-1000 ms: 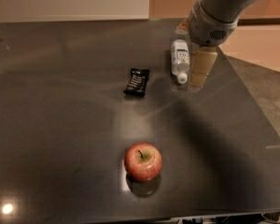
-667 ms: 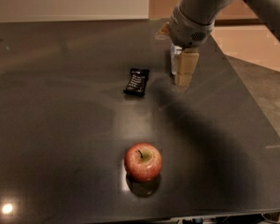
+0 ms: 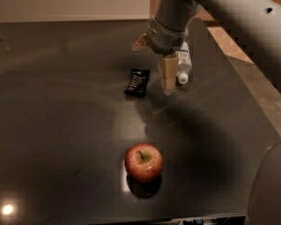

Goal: Pick rxbar chocolate

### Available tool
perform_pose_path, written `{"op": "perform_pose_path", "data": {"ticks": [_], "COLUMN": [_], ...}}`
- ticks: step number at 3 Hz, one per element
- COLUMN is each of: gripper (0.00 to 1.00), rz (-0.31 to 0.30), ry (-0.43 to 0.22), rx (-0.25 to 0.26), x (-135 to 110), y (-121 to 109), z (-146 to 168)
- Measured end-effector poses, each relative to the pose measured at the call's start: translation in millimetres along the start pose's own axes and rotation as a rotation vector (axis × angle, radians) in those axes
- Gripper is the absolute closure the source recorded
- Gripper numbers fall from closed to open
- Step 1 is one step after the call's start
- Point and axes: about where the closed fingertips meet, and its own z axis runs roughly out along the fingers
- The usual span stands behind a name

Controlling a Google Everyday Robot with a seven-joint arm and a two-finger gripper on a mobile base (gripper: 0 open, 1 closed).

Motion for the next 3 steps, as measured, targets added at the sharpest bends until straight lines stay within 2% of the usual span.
{"op": "perform_pose_path", "data": {"ticks": [1,2,3], "gripper": [0.00,0.00,0.00], "rz": [-0.096,-0.183,-0.271], "ry": [-0.005,0.026,0.078], "rx": [-0.027,-0.053,-0.101], "x": [-10,-12,-6], "y": [-9,-18,-24], "z": [17,31,46]}}
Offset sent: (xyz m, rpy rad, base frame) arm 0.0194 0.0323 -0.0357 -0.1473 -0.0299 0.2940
